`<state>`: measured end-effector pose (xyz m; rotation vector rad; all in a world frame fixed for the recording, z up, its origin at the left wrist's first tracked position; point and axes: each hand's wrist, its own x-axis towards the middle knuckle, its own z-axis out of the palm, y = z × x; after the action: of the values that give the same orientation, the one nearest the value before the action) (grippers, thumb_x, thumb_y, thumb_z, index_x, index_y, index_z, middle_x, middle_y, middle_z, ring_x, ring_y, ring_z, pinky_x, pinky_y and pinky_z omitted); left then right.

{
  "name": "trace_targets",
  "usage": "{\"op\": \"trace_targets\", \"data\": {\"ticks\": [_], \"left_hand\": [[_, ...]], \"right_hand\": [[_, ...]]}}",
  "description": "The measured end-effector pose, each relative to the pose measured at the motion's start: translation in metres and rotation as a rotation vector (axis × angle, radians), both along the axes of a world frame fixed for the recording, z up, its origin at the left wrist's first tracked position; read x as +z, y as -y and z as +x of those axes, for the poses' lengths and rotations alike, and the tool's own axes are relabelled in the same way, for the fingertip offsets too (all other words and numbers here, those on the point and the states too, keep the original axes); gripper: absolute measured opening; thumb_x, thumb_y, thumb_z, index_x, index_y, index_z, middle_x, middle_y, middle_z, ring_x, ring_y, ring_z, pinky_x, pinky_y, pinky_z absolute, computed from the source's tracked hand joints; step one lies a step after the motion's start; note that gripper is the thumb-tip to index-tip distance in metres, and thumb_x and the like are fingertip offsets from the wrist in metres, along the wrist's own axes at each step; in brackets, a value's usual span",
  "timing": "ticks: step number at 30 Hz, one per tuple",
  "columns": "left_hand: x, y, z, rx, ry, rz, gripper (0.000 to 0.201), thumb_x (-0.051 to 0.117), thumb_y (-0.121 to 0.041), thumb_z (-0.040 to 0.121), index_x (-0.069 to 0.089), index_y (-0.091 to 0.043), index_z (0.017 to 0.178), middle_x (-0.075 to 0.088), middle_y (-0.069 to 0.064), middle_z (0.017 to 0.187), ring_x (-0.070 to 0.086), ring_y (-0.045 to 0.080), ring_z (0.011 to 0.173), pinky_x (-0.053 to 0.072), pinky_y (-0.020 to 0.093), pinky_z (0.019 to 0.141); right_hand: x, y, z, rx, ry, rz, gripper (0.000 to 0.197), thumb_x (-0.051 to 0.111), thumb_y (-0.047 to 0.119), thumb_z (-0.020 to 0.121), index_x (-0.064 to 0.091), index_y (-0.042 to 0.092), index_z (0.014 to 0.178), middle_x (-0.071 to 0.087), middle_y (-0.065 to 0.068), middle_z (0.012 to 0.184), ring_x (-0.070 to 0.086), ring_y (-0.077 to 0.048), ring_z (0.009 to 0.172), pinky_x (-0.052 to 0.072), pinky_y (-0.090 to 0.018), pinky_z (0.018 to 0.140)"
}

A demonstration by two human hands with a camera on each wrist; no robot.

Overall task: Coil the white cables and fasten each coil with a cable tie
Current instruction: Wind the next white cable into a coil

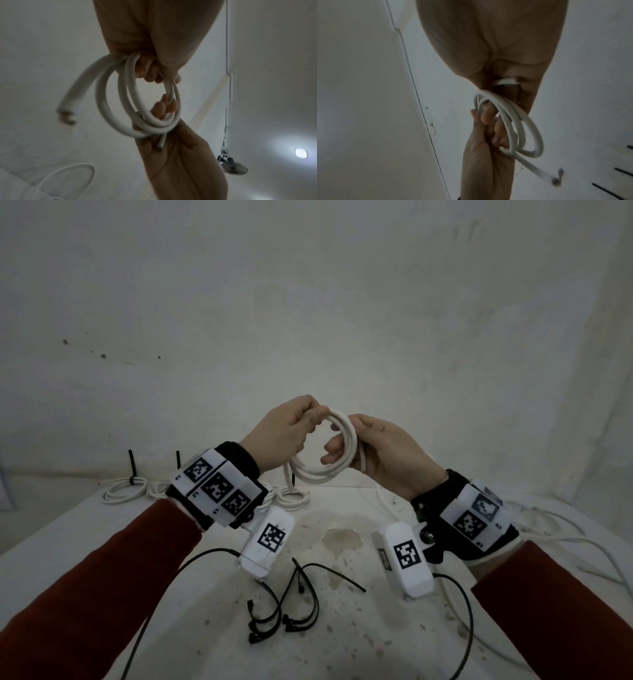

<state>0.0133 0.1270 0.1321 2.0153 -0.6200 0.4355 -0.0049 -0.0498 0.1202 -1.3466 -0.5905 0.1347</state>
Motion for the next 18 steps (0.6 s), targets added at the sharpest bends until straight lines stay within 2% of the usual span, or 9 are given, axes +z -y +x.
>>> {"op": "trace_targets", "data": {"ticks": [3,5,9,12,14,16,18], "left_hand": [[0.002,0.007,0.005,0.033,-0.078,-0.331,0.031,0.041,-0.031,0.1,0.043,-0.015,0.074,0.037,-0.002,0.063,0.033,0.008,0.044,0.034,0.025,0.048],[0.0,0.011,0.006,0.038,-0.091,-0.4,0.032,0.039,-0.032,0.101,0.042,-0.016,0.074,0.036,-0.003,0.063,0.034,0.005,0.042,0.036,0.024,0.048],[-0.009,0.022,0.003,0.027,-0.087,-0.469,0.03,0.035,-0.031,0.102,0.041,-0.015,0.077,0.036,-0.003,0.061,0.037,0.005,0.041,0.039,0.024,0.049],[-0.014,0.019,0.0,-0.015,-0.048,-0.4,0.015,0.033,-0.026,0.103,0.041,-0.015,0.097,0.035,0.0,0.06,0.04,0.008,0.044,0.047,0.025,0.052],[-0.016,0.014,-0.003,-0.031,-0.004,-0.272,0.008,0.032,-0.025,0.102,0.037,-0.023,0.109,0.038,0.002,0.061,0.049,0.01,0.046,0.051,0.03,0.056],[-0.016,0.01,-0.004,-0.016,0.033,-0.147,0.009,0.033,-0.025,0.102,0.035,-0.028,0.11,0.045,0.003,0.064,0.058,0.014,0.051,0.052,0.037,0.061],[-0.013,0.009,-0.006,0.056,0.097,-0.011,0.011,0.034,-0.023,0.102,0.036,-0.023,0.112,0.053,0.006,0.078,0.065,0.018,0.063,0.052,0.04,0.067]], "right_hand": [[-0.003,-0.009,0.0,-0.043,-0.01,0.153,0.033,0.029,0.018,0.105,0.058,0.002,0.108,0.064,-0.007,0.076,0.066,-0.025,0.071,0.054,-0.035,0.075],[-0.002,-0.015,-0.001,-0.09,0.032,0.214,0.034,0.027,0.019,0.106,0.056,0.002,0.111,0.058,-0.006,0.072,0.06,-0.023,0.064,0.053,-0.035,0.072],[0.004,-0.027,-0.001,-0.194,0.072,0.236,0.026,0.029,0.023,0.106,0.05,0.007,0.11,0.038,-0.001,0.063,0.037,-0.014,0.046,0.046,-0.03,0.057],[0.008,-0.027,0.001,-0.282,0.066,0.18,0.018,0.033,0.024,0.105,0.043,0.011,0.095,0.036,0.001,0.06,0.03,-0.011,0.042,0.04,-0.028,0.048],[0.008,-0.026,0.003,-0.328,0.054,0.138,0.017,0.033,0.024,0.105,0.04,0.012,0.095,0.036,0.002,0.058,0.029,-0.01,0.039,0.037,-0.024,0.043],[0.009,-0.024,0.006,-0.36,0.067,0.099,0.015,0.033,0.023,0.105,0.039,0.012,0.098,0.036,0.003,0.056,0.028,-0.01,0.038,0.033,-0.022,0.041],[0.008,-0.023,0.007,-0.373,0.095,0.067,0.015,0.033,0.022,0.105,0.038,0.013,0.094,0.037,0.005,0.053,0.026,-0.01,0.038,0.03,-0.022,0.04]]}}
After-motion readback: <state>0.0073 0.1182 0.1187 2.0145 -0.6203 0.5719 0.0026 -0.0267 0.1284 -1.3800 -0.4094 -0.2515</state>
